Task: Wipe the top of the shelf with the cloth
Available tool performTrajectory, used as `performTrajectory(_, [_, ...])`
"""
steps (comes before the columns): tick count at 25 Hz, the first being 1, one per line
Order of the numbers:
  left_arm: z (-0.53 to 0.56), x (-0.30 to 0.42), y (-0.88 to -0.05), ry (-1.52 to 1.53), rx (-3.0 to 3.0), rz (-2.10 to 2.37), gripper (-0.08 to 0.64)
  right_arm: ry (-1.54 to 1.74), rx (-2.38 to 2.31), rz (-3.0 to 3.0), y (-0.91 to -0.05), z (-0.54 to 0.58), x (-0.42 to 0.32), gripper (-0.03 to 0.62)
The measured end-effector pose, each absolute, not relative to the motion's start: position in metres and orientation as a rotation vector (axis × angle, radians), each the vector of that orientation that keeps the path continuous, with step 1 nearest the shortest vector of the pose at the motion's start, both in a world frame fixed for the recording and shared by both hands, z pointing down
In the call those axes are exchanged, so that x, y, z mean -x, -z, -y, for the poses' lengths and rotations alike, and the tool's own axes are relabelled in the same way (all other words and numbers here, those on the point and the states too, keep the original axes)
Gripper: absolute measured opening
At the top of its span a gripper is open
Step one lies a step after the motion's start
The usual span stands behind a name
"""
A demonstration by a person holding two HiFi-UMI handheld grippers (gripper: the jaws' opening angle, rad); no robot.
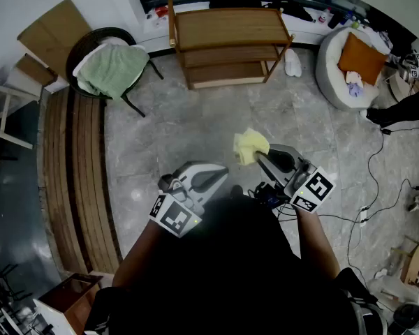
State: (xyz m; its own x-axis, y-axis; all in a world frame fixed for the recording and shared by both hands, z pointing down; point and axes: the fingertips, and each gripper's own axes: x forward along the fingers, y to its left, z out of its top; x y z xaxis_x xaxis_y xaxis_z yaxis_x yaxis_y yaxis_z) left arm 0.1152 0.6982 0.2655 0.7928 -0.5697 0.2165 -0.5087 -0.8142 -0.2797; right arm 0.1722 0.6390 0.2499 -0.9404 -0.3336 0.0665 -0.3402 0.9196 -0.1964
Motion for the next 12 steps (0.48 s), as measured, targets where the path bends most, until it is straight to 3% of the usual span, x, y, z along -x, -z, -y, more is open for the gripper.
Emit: performTrajectory(12, [-0.660, -0.145, -0.304, 0.537, 3.026, -0.877, 0.011, -0.272, -0.509, 3.013, -0.266, -0.610, -0.188, 0.044])
